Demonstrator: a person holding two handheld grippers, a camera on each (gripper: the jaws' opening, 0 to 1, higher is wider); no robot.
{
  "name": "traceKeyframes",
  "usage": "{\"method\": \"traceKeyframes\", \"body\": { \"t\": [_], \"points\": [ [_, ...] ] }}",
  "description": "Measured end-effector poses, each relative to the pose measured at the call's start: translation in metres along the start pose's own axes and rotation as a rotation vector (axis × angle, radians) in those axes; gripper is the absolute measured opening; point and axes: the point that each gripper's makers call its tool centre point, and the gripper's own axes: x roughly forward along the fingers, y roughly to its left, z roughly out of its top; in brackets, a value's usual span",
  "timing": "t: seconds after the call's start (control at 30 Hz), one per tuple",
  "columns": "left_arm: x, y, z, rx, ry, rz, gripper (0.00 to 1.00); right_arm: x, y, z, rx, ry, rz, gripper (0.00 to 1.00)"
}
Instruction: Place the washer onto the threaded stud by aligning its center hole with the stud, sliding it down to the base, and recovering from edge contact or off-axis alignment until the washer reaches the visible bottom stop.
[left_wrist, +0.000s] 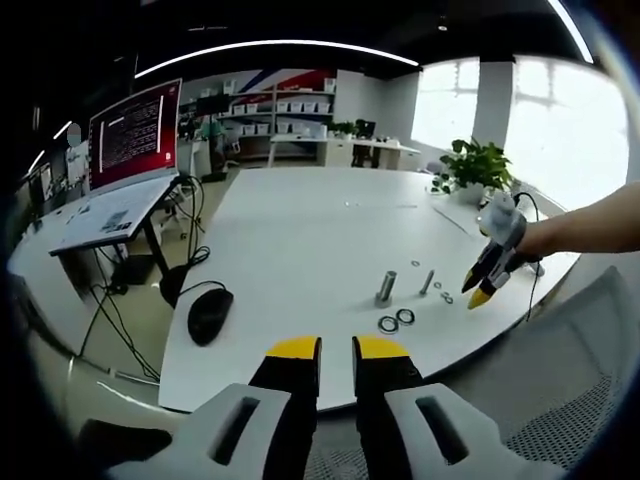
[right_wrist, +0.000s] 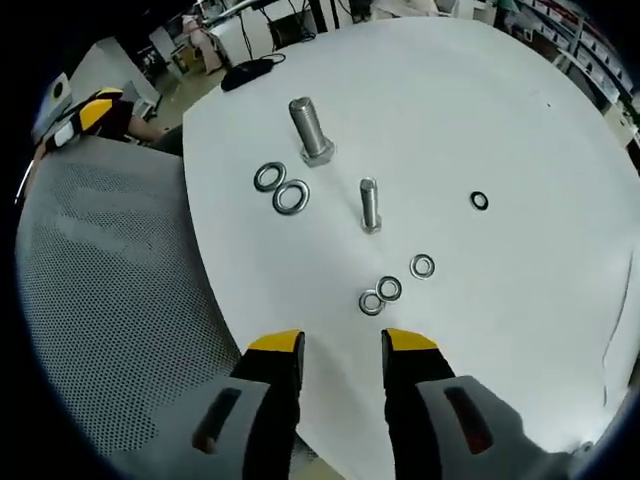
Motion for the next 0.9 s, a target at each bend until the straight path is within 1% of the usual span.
{"method": "traceKeyframes", "body": {
  "t": [0.07,0.23,0.4,0.57,0.67,0.7,0.73,0.9],
  "points": [
    [0.0,0.0,0.0,0.0,-0.002,0.001,0.1,0.002,-0.002,0.002,-0.006,-0.009,-0.009,0.3],
    [0.0,0.0,0.0,0.002,0.0,0.001,0.1,0.009,-0.006,0.005,0.001,-0.01,-0.022,0.3],
    [0.0,0.0,0.0,0.004,-0.001,0.001,0.1,0.013,-0.006,0.003,-0.02,0.01,-0.028,0.3],
    [0.0,0.0,0.0,0.005,-0.001,0.001,0.1,0.017,-0.007,0.005,-0.025,0.009,-0.028,0.3],
    [0.0,0.0,0.0,0.005,0.0,0.002,0.1,0.02,-0.004,0.004,-0.039,0.02,-0.031,0.3],
    [0.0,0.0,0.0,0.006,0.001,0.001,0.1,0.02,-0.006,0.005,-0.058,0.017,-0.043,0.29],
    [0.0,0.0,0.0,0.005,0.001,0.001,0.1,0.02,-0.004,0.005,-0.059,0.018,-0.044,0.29],
    [0.0,0.001,0.0,0.006,-0.002,0.004,0.1,0.021,-0.008,0.006,-0.079,0.013,-0.066,0.26]
  ]
}}
